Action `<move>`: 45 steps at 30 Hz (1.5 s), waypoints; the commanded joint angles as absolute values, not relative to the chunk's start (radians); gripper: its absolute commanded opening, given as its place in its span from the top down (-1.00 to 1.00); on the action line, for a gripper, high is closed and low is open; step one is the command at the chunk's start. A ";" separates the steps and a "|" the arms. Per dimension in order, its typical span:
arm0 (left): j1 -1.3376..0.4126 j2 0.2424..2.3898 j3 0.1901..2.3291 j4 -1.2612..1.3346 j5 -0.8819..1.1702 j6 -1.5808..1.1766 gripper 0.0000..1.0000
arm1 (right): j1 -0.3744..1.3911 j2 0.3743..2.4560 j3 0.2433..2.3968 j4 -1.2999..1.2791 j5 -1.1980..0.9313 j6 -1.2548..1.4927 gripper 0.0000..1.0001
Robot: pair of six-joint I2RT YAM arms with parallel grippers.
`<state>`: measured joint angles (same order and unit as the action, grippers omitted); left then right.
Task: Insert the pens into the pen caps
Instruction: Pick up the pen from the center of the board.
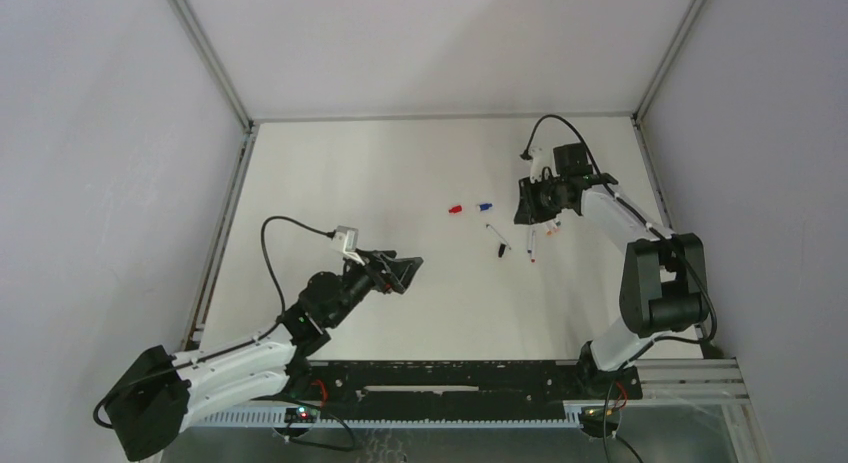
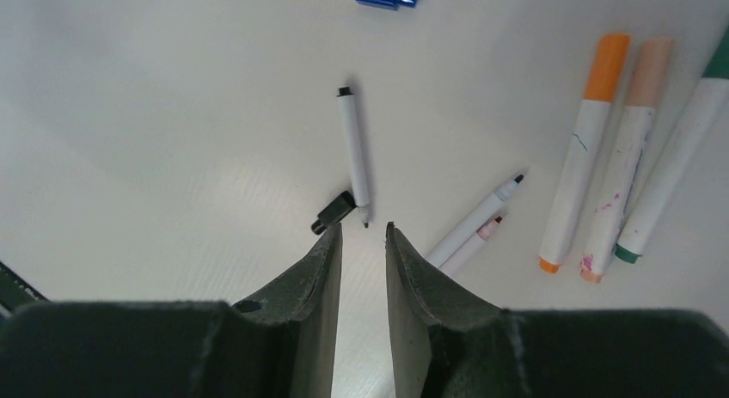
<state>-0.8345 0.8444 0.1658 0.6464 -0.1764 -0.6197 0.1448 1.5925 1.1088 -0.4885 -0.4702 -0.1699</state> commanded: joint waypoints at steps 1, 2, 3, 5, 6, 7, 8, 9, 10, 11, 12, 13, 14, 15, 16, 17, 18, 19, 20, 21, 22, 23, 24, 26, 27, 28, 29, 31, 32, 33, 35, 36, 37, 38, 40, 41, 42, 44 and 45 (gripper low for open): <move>-0.829 0.845 0.215 0.673 -0.165 -0.599 -0.84 | 0.159 1.615 1.143 -0.492 -0.394 -0.144 0.35; -0.828 0.844 0.210 0.675 -0.165 -0.603 -0.84 | 0.166 1.616 1.143 -0.489 -0.371 -0.140 0.36; -0.829 0.843 0.207 0.678 -0.166 -0.605 -0.84 | 0.170 1.620 1.143 -0.485 -0.345 -0.133 0.36; -0.829 0.841 0.200 0.686 -0.169 -0.610 -0.84 | 0.183 1.638 1.143 -0.476 -0.284 -0.111 0.36; -0.829 0.841 0.197 0.689 -0.167 -0.612 -0.84 | 0.187 1.650 1.143 -0.472 -0.250 -0.098 0.36; -0.830 0.841 0.195 0.691 -0.168 -0.614 -0.84 | 0.190 1.660 1.143 -0.471 -0.232 -0.088 0.36; -0.830 0.842 0.194 0.693 -0.168 -0.615 -0.84 | 0.192 1.667 1.143 -0.469 -0.219 -0.075 0.39; -0.829 0.841 0.193 0.693 -0.167 -0.615 -0.84 | 0.198 1.673 1.144 -0.466 -0.193 -0.062 0.41; -0.829 0.841 0.194 0.693 -0.166 -0.617 -0.84 | 0.204 1.676 1.144 -0.463 -0.168 -0.051 0.42; -0.829 0.841 0.192 0.693 -0.166 -0.618 -0.84 | 0.210 1.678 1.144 -0.457 -0.143 -0.037 0.42; -0.830 0.840 0.191 0.693 -0.165 -0.620 -0.84 | 0.215 1.678 1.143 -0.452 -0.123 -0.029 0.42; -0.829 0.839 0.191 0.693 -0.166 -0.621 -0.84 | 0.220 1.679 1.144 -0.451 -0.113 -0.025 0.43; -0.830 0.838 0.189 0.695 -0.166 -0.623 -0.84 | 0.223 1.680 1.144 -0.450 -0.100 -0.018 0.43; -0.829 0.838 0.187 0.696 -0.167 -0.624 -0.84 | 0.225 1.683 1.143 -0.450 -0.089 -0.012 0.44; -0.830 0.838 0.186 0.697 -0.166 -0.624 -0.84 | 0.228 1.685 1.144 -0.450 -0.074 -0.005 0.44; -0.829 0.836 0.185 0.697 -0.166 -0.627 -0.84 | 0.230 1.689 1.144 -0.448 -0.062 -0.003 0.44; -0.828 0.836 0.183 0.697 -0.167 -0.628 -0.84 | 0.230 1.693 1.143 -0.447 -0.051 -0.003 0.44; -0.829 0.835 0.183 0.698 -0.167 -0.629 -0.84 | 0.230 1.697 1.144 -0.446 -0.036 -0.003 0.44; -0.830 0.836 0.182 0.698 -0.167 -0.630 -0.84 | 0.229 1.702 1.146 -0.450 -0.032 -0.003 0.44; -0.829 0.835 0.181 0.698 -0.167 -0.630 -0.84 | 0.230 1.706 1.149 -0.453 -0.032 0.010 0.44; -0.830 0.835 0.181 0.699 -0.167 -0.630 -0.84 | 0.229 1.712 1.152 -0.459 -0.034 0.017 0.43; -0.829 0.834 0.181 0.699 -0.167 -0.633 -0.84 | 0.229 1.717 1.155 -0.462 -0.036 0.021 0.43; -0.829 0.834 0.182 0.699 -0.167 -0.632 -0.84 | 0.229 1.722 1.156 -0.463 -0.035 0.023 0.43; -0.829 0.831 0.181 0.699 -0.166 -0.634 -0.84 | 0.228 1.734 1.161 -0.469 -0.030 0.027 0.43; -0.829 0.831 0.181 0.699 -0.166 -0.636 -0.84 | 0.229 1.739 1.164 -0.473 -0.026 0.027 0.43; -0.829 0.830 0.181 0.699 -0.166 -0.635 -0.84 | 0.229 1.746 1.165 -0.474 -0.020 0.028 0.43; -0.828 0.830 0.181 0.698 -0.165 -0.635 -0.84 | 0.229 1.748 1.167 -0.475 -0.015 0.028 0.43; -0.830 0.828 0.181 0.699 -0.166 -0.635 -0.84 | 0.229 1.755 1.169 -0.477 -0.009 0.030 0.43; -0.829 0.828 0.181 0.698 -0.165 -0.636 -0.84 | 0.227 1.757 1.169 -0.477 -0.009 0.029 0.44; -0.829 0.828 0.181 0.698 -0.166 -0.636 -0.84 | 0.227 1.758 1.169 -0.477 -0.008 0.032 0.44; -0.830 0.827 0.181 0.699 -0.166 -0.637 -0.84 | 0.227 1.759 1.169 -0.477 -0.005 0.034 0.45; -0.830 0.827 0.181 0.699 -0.165 -0.635 -0.84 | 0.227 1.761 1.169 -0.478 -0.005 0.033 0.46; -0.829 0.827 0.182 0.699 -0.167 -0.635 -0.84 | 0.227 1.763 1.169 -0.479 -0.005 0.033 0.47; -0.829 0.826 0.182 0.699 -0.166 -0.635 -0.84 | 0.226 1.765 1.169 -0.480 -0.004 0.032 0.47; -0.828 0.828 0.182 0.698 -0.166 -0.636 -0.84 | 0.225 1.769 1.169 -0.482 -0.005 0.031 0.49; -0.830 0.828 0.182 0.698 -0.166 -0.637 -0.84 | 0.225 1.772 1.169 -0.482 -0.005 0.032 0.50; -0.829 0.829 0.182 0.698 -0.165 -0.637 -0.84 | 0.225 1.773 1.169 -0.482 -0.006 0.032 0.51; -0.830 0.828 0.180 0.699 -0.164 -0.639 -0.84 | 0.224 1.776 1.170 -0.483 -0.008 0.032 0.51; -0.829 0.827 0.181 0.699 -0.163 -0.640 -0.84 | 0.223 1.780 1.171 -0.487 -0.007 0.035 0.51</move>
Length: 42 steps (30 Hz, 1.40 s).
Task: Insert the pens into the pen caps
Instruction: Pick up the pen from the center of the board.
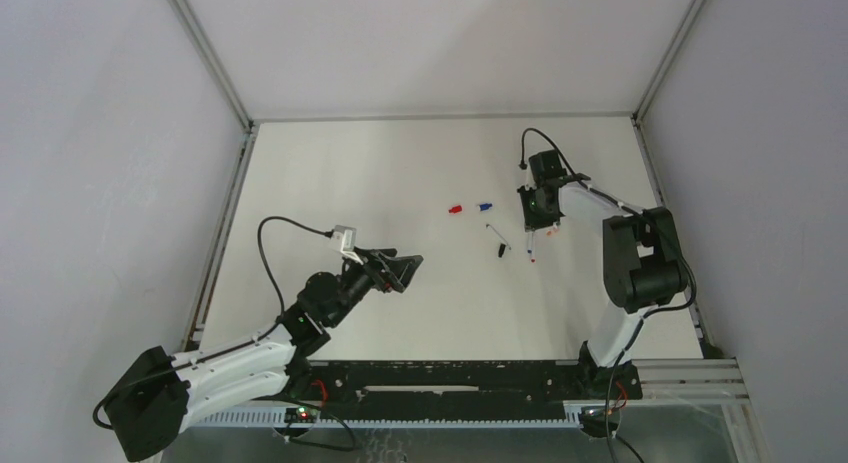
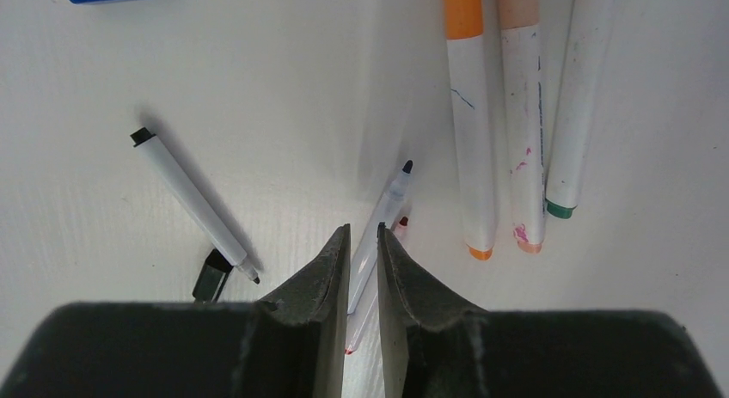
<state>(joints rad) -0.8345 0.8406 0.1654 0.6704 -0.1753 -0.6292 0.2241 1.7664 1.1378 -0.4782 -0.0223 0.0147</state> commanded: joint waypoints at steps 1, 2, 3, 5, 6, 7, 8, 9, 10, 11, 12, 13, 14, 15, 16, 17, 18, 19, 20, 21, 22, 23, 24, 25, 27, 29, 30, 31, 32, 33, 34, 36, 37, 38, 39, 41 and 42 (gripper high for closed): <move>-0.829 0.827 0.181 0.699 -0.164 -0.640 -0.84 | 0.223 1.781 1.174 -0.492 -0.006 0.035 0.51; -0.830 0.825 0.182 0.698 -0.163 -0.640 -0.84 | 0.221 1.783 1.175 -0.492 -0.003 0.037 0.52; -0.829 0.824 0.181 0.698 -0.164 -0.640 -0.84 | 0.221 1.783 1.175 -0.494 -0.002 0.037 0.52; -0.830 0.822 0.180 0.699 -0.162 -0.641 -0.84 | 0.217 1.783 1.175 -0.494 -0.003 0.040 0.51; -0.829 0.821 0.180 0.699 -0.163 -0.642 -0.84 | 0.215 1.781 1.175 -0.495 -0.004 0.041 0.51; -0.830 0.820 0.178 0.698 -0.162 -0.643 -0.84 | 0.214 1.779 1.175 -0.495 -0.007 0.041 0.51; -0.830 0.819 0.177 0.699 -0.162 -0.644 -0.84 | 0.213 1.777 1.175 -0.495 -0.009 0.041 0.51; -0.829 0.819 0.177 0.699 -0.163 -0.645 -0.84 | 0.212 1.775 1.175 -0.497 -0.012 0.041 0.51; -0.829 0.818 0.175 0.699 -0.163 -0.646 -0.84 | 0.212 1.774 1.176 -0.497 -0.014 0.041 0.51; -0.830 0.818 0.176 0.699 -0.163 -0.647 -0.84 | 0.211 1.771 1.175 -0.497 -0.018 0.041 0.51; -0.829 0.815 0.175 0.699 -0.163 -0.647 -0.84 | 0.209 1.769 1.175 -0.497 -0.021 0.041 0.51; -0.829 0.815 0.175 0.699 -0.162 -0.647 -0.84 | 0.208 1.768 1.175 -0.498 -0.025 0.042 0.50; -0.829 0.814 0.175 0.699 -0.164 -0.648 -0.83 | 0.206 1.765 1.175 -0.499 -0.026 0.043 0.50; -0.829 0.813 0.174 0.699 -0.164 -0.648 -0.84 | 0.205 1.763 1.175 -0.500 -0.029 0.044 0.50; -0.829 0.812 0.174 0.699 -0.164 -0.649 -0.84 | 0.203 1.762 1.175 -0.499 -0.031 0.044 0.50; -0.829 0.811 0.173 0.699 -0.165 -0.650 -0.84 | 0.201 1.760 1.175 -0.501 -0.033 0.047 0.49; -0.829 0.811 0.172 0.699 -0.165 -0.651 -0.84 | 0.200 1.759 1.175 -0.503 -0.037 0.048 0.49; -0.828 0.808 0.170 0.699 -0.166 -0.652 -0.84 | 0.199 1.759 1.175 -0.505 -0.038 0.048 0.49; -0.830 0.807 0.169 0.699 -0.167 -0.653 -0.84 | 0.197 1.759 1.175 -0.505 -0.039 0.049 0.49; -0.830 0.806 0.169 0.699 -0.169 -0.652 -0.84 | 0.198 1.759 1.175 -0.505 -0.040 0.050 0.49; -0.830 0.804 0.168 0.699 -0.170 -0.652 -0.84 | 0.197 1.759 1.175 -0.505 -0.040 0.049 0.49; -0.829 0.803 0.167 0.699 -0.171 -0.652 -0.84 | 0.196 1.759 1.175 -0.505 -0.041 0.048 0.49; -0.829 0.802 0.167 0.699 -0.172 -0.653 -0.84 | 0.195 1.761 1.175 -0.504 -0.041 0.048 0.50; -0.829 0.801 0.166 0.699 -0.172 -0.653 -0.84 | 0.196 1.762 1.175 -0.505 -0.039 0.047 0.50; -0.829 0.801 0.165 0.699 -0.171 -0.654 -0.84 | 0.195 1.765 1.175 -0.505 -0.037 0.046 0.52; -0.829 0.800 0.164 0.699 -0.172 -0.655 -0.84 | 0.195 1.768 1.175 -0.506 -0.037 0.046 0.53; -0.830 0.799 0.162 0.699 -0.172 -0.655 -0.84 | 0.195 1.769 1.176 -0.507 -0.037 0.046 0.55; -0.829 0.798 0.161 0.699 -0.173 -0.656 -0.84 | 0.195 1.769 1.175 -0.508 -0.038 0.046 0.56; -0.828 0.796 0.161 0.699 -0.173 -0.655 -0.84 | 0.195 1.770 1.175 -0.509 -0.040 0.047 0.57; -0.830 0.795 0.162 0.701 -0.173 -0.655 -0.84 | 0.195 1.771 1.175 -0.509 -0.042 0.048 0.58; -0.829 0.795 0.161 0.701 -0.174 -0.655 -0.84 | 0.195 1.773 1.175 -0.511 -0.045 0.049 0.58; -0.829 0.795 0.160 0.701 -0.174 -0.655 -0.84 | 0.195 1.777 1.175 -0.512 -0.050 0.050 0.58; -0.828 0.795 0.161 0.701 -0.174 -0.656 -0.84 | 0.195 1.780 1.175 -0.513 -0.054 0.049 0.58; -0.830 0.795 0.160 0.701 -0.175 -0.656 -0.84 | 0.195 1.782 1.175 -0.514 -0.056 0.050 0.58; -0.830 0.795 0.160 0.701 -0.175 -0.657 -0.84 | 0.194 1.786 1.175 -0.514 -0.058 0.051 0.58; -0.829 0.795 0.161 0.702 -0.174 -0.657 -0.84 | 0.193 1.792 1.175 -0.515 -0.058 0.050 0.58; -0.829 0.795 0.160 0.703 -0.175 -0.657 -0.84 | 0.192 1.797 1.175 -0.516 -0.061 0.050 0.58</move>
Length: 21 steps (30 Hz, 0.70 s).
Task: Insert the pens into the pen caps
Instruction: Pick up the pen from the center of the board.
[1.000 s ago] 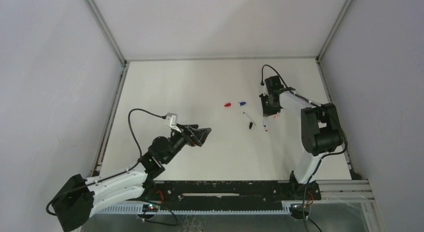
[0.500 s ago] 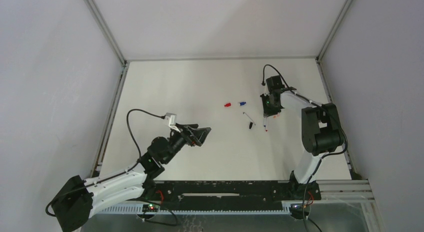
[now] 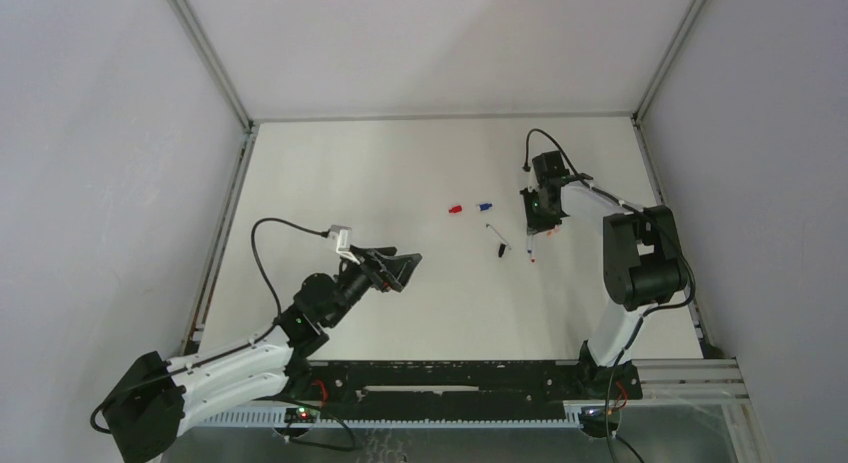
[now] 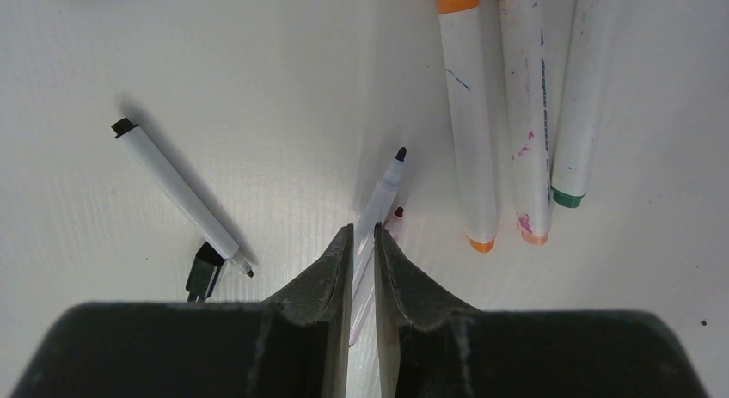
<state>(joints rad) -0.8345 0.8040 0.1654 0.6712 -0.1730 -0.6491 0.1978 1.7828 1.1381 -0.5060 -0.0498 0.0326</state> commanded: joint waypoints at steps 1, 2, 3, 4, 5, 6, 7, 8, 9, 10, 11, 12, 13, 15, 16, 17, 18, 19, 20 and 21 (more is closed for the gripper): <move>-0.829 0.794 0.160 0.703 -0.174 -0.657 -0.83 | 0.192 1.799 1.176 -0.516 -0.063 0.050 0.58; -0.829 0.794 0.160 0.703 -0.175 -0.657 -0.83 | 0.192 1.801 1.176 -0.516 -0.064 0.050 0.58; -0.829 0.794 0.158 0.703 -0.174 -0.657 -0.84 | 0.191 1.804 1.175 -0.516 -0.066 0.050 0.58; -0.829 0.793 0.158 0.703 -0.175 -0.657 -0.84 | 0.190 1.806 1.176 -0.517 -0.068 0.050 0.58; -0.829 0.793 0.159 0.703 -0.174 -0.657 -0.84 | 0.190 1.809 1.175 -0.518 -0.070 0.049 0.57; -0.828 0.793 0.159 0.703 -0.175 -0.657 -0.84 | 0.190 1.811 1.175 -0.519 -0.070 0.049 0.57; -0.830 0.792 0.158 0.703 -0.175 -0.657 -0.84 | 0.190 1.813 1.175 -0.519 -0.071 0.050 0.57; -0.830 0.792 0.157 0.703 -0.174 -0.657 -0.84 | 0.190 1.814 1.175 -0.519 -0.070 0.048 0.56; -0.829 0.792 0.157 0.703 -0.175 -0.657 -0.84 | 0.188 1.816 1.175 -0.518 -0.069 0.048 0.55; -0.830 0.792 0.157 0.703 -0.175 -0.657 -0.84 | 0.189 1.817 1.175 -0.519 -0.071 0.048 0.54; -0.829 0.792 0.157 0.703 -0.174 -0.657 -0.84 | 0.189 1.817 1.175 -0.519 -0.071 0.048 0.53; -0.830 0.792 0.157 0.703 -0.174 -0.657 -0.84 | 0.188 1.818 1.175 -0.520 -0.072 0.046 0.53; -0.829 0.792 0.157 0.703 -0.175 -0.657 -0.84 | 0.189 1.820 1.175 -0.522 -0.073 0.045 0.52; -0.829 0.792 0.159 0.704 -0.175 -0.657 -0.84 | 0.189 1.823 1.178 -0.525 -0.078 0.044 0.51; -0.830 0.792 0.159 0.704 -0.174 -0.657 -0.84 | 0.188 1.827 1.182 -0.532 -0.083 0.044 0.51; -0.829 0.792 0.159 0.704 -0.173 -0.657 -0.84 | 0.189 1.832 1.187 -0.539 -0.087 0.044 0.51; -0.828 0.792 0.158 0.704 -0.172 -0.657 -0.84 | 0.190 1.837 1.190 -0.542 -0.090 0.042 0.51; -0.829 0.792 0.160 0.704 -0.172 -0.657 -0.84 | 0.191 1.838 1.191 -0.543 -0.092 0.040 0.51; -0.830 0.791 0.160 0.704 -0.172 -0.658 -0.84 | 0.192 1.841 1.190 -0.543 -0.094 0.040 0.50; -0.829 0.791 0.160 0.704 -0.170 -0.658 -0.84 | 0.193 1.844 1.191 -0.546 -0.096 0.038 0.50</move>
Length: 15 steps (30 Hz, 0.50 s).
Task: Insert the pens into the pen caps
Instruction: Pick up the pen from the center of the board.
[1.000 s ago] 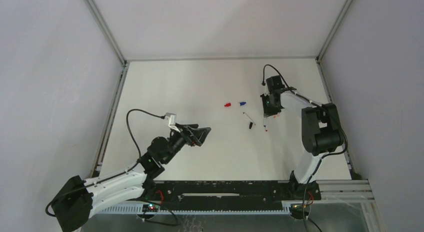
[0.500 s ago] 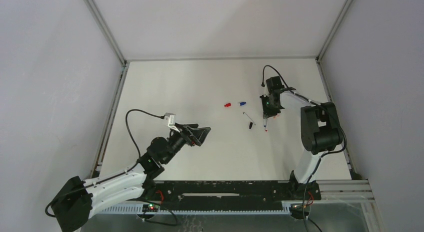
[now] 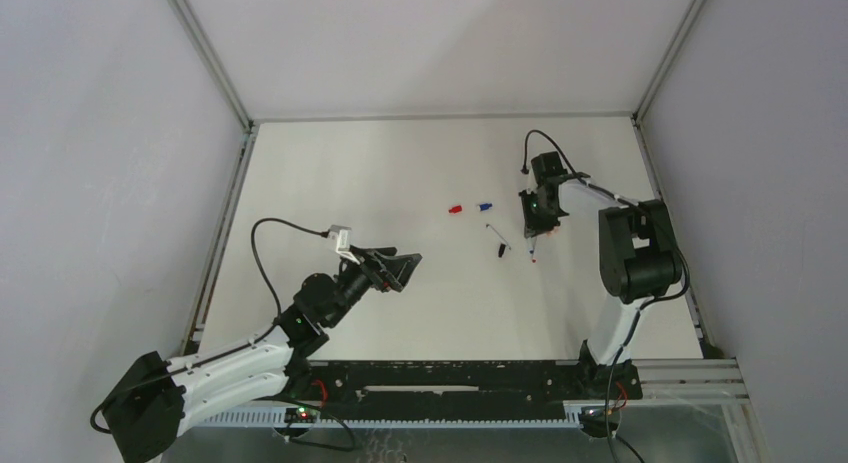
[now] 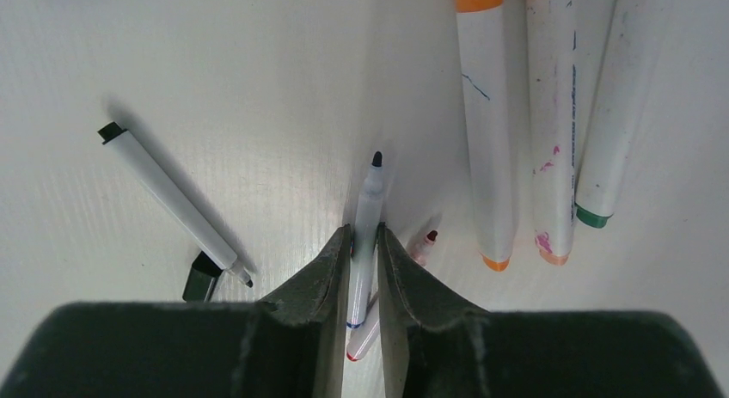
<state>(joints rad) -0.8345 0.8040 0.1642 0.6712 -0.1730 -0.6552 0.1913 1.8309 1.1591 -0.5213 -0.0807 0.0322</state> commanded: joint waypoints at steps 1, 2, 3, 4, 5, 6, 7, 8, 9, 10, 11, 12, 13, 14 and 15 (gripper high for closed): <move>-0.830 0.789 0.160 0.704 -0.170 -0.658 -0.84 | 0.195 1.846 1.193 -0.549 -0.097 0.036 0.50; -0.829 0.789 0.162 0.704 -0.170 -0.659 -0.84 | 0.197 1.848 1.195 -0.551 -0.098 0.035 0.49; -0.829 0.788 0.162 0.704 -0.169 -0.660 -0.84 | 0.200 1.851 1.198 -0.554 -0.099 0.032 0.49; -0.829 0.787 0.161 0.704 -0.168 -0.660 -0.84 | 0.202 1.855 1.198 -0.556 -0.098 0.030 0.49; -0.829 0.787 0.162 0.704 -0.166 -0.661 -0.84 | 0.206 1.858 1.200 -0.557 -0.098 0.027 0.49; -0.830 0.788 0.164 0.704 -0.167 -0.661 -0.84 | 0.208 1.861 1.200 -0.560 -0.097 0.023 0.49; -0.830 0.788 0.164 0.705 -0.166 -0.662 -0.84 | 0.212 1.865 1.202 -0.565 -0.097 0.019 0.49; -0.829 0.790 0.166 0.706 -0.164 -0.664 -0.84 | 0.215 1.871 1.208 -0.569 -0.099 0.015 0.49; -0.829 0.791 0.166 0.709 -0.162 -0.667 -0.84 | 0.218 1.877 1.212 -0.577 -0.103 0.010 0.50; -0.829 0.794 0.166 0.715 -0.158 -0.672 -0.84 | 0.223 1.882 1.216 -0.588 -0.108 0.006 0.52; -0.830 0.796 0.165 0.723 -0.154 -0.676 -0.84 | 0.227 1.884 1.221 -0.594 -0.111 0.005 0.54; -0.829 0.801 0.166 0.732 -0.148 -0.682 -0.84 | 0.230 1.885 1.222 -0.596 -0.114 0.003 0.59; -0.829 0.809 0.166 0.741 -0.140 -0.691 -0.84 | 0.234 1.886 1.225 -0.598 -0.115 0.003 0.66; -0.829 0.813 0.167 0.754 -0.136 -0.697 -0.85 | 0.237 1.885 1.227 -0.599 -0.116 0.003 0.69; -0.830 0.822 0.169 0.768 -0.125 -0.710 -0.85 | 0.238 1.882 1.230 -0.599 -0.116 0.003 0.79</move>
